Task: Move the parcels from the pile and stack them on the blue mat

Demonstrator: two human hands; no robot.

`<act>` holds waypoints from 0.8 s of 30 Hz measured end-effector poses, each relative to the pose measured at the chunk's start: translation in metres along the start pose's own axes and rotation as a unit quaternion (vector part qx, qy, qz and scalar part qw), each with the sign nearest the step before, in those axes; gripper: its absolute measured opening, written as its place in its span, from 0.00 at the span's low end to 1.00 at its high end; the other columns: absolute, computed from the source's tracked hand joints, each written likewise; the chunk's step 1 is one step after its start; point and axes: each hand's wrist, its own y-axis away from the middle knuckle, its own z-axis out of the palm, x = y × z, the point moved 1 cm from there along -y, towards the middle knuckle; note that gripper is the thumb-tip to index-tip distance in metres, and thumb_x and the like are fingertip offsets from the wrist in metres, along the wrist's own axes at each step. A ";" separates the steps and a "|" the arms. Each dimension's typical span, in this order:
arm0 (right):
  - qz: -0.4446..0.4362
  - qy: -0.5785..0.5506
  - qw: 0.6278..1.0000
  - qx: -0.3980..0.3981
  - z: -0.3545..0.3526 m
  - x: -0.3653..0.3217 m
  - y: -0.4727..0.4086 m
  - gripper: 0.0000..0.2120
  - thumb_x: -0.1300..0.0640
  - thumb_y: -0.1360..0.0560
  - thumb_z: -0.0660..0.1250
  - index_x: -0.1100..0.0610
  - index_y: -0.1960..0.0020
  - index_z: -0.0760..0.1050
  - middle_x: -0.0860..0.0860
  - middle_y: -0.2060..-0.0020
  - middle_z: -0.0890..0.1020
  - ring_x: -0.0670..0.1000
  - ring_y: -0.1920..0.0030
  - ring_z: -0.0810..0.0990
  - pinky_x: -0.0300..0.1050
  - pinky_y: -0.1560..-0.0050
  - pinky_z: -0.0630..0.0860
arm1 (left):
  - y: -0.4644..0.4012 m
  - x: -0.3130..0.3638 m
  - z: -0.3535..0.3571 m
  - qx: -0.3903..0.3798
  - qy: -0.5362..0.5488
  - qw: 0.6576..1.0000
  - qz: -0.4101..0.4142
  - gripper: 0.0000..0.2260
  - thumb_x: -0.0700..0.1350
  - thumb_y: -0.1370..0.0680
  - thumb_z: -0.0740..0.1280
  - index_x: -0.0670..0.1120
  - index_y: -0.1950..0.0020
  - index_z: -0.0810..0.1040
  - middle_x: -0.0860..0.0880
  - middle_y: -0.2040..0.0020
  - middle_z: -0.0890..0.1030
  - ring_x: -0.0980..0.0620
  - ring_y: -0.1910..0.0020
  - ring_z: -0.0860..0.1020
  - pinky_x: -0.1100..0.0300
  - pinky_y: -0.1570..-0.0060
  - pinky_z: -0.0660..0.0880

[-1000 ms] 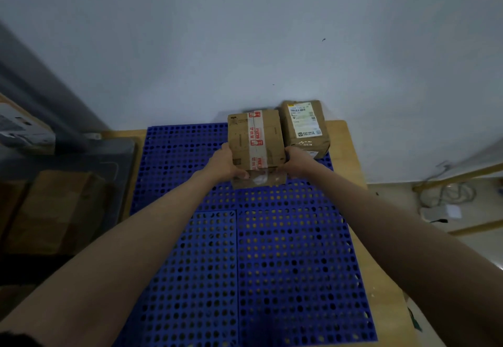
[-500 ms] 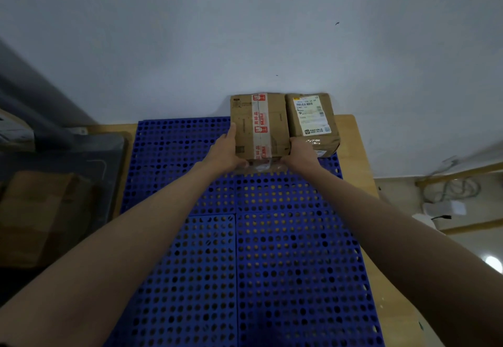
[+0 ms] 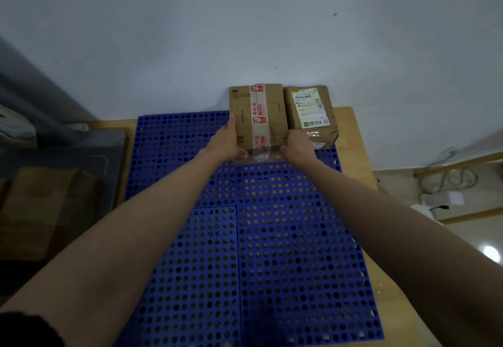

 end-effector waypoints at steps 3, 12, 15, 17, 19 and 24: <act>0.004 -0.003 1.000 0.002 -0.001 -0.001 0.010 0.10 0.64 0.23 0.62 0.64 0.42 0.70 0.61 0.45 0.75 0.60 0.48 0.75 0.51 0.54 0.73 | 0.008 0.007 -0.001 -0.003 -0.047 0.999 -0.004 0.56 0.48 0.29 0.77 0.47 0.22 0.33 0.38 0.29 0.67 0.40 0.36 0.72 0.47 0.39 0.73; 0.002 -0.030 0.999 -0.015 -0.036 -0.012 0.045 0.20 0.59 0.25 0.69 0.63 0.37 0.67 0.60 0.44 0.77 0.59 0.46 0.78 0.49 0.57 0.73 | 0.050 0.012 -0.019 -0.001 -0.087 0.996 -0.008 0.47 0.49 0.31 0.78 0.45 0.22 0.53 0.42 0.29 0.68 0.41 0.33 0.70 0.47 0.38 0.72; -0.012 -0.020 0.999 -0.035 -0.048 -0.018 0.066 0.19 0.57 0.24 0.69 0.62 0.38 0.67 0.59 0.48 0.78 0.58 0.51 0.80 0.51 0.56 0.79 | 0.074 0.009 -0.026 -0.010 -0.121 0.993 0.010 0.38 0.50 0.30 0.77 0.45 0.26 0.62 0.43 0.31 0.70 0.43 0.35 0.72 0.50 0.41 0.72; -0.024 -0.016 0.998 -0.048 -0.056 -0.023 0.082 0.15 0.57 0.24 0.68 0.61 0.42 0.68 0.57 0.52 0.77 0.58 0.55 0.82 0.54 0.56 0.83 | 0.092 0.007 -0.029 -0.031 -0.142 0.989 0.010 0.35 0.51 0.28 0.76 0.46 0.26 0.64 0.44 0.29 0.70 0.43 0.34 0.72 0.50 0.38 0.71; -0.043 -0.002 0.997 -0.062 -0.062 -0.028 0.100 0.09 0.57 0.24 0.67 0.59 0.50 0.69 0.54 0.58 0.75 0.56 0.61 0.83 0.50 0.64 0.83 | 0.111 0.003 -0.034 -0.042 -0.159 0.986 0.006 0.34 0.52 0.27 0.75 0.46 0.25 0.64 0.46 0.28 0.69 0.44 0.32 0.71 0.50 0.35 0.70; -0.073 0.008 0.991 -0.113 -0.070 -0.050 0.147 0.09 0.56 0.22 0.65 0.57 0.59 0.70 0.55 0.63 0.76 0.54 0.67 0.82 0.42 0.75 0.79 | 0.164 -0.011 -0.048 -0.065 -0.174 0.983 -0.012 0.32 0.54 0.26 0.73 0.45 0.26 0.67 0.46 0.29 0.70 0.44 0.35 0.72 0.50 0.36 0.71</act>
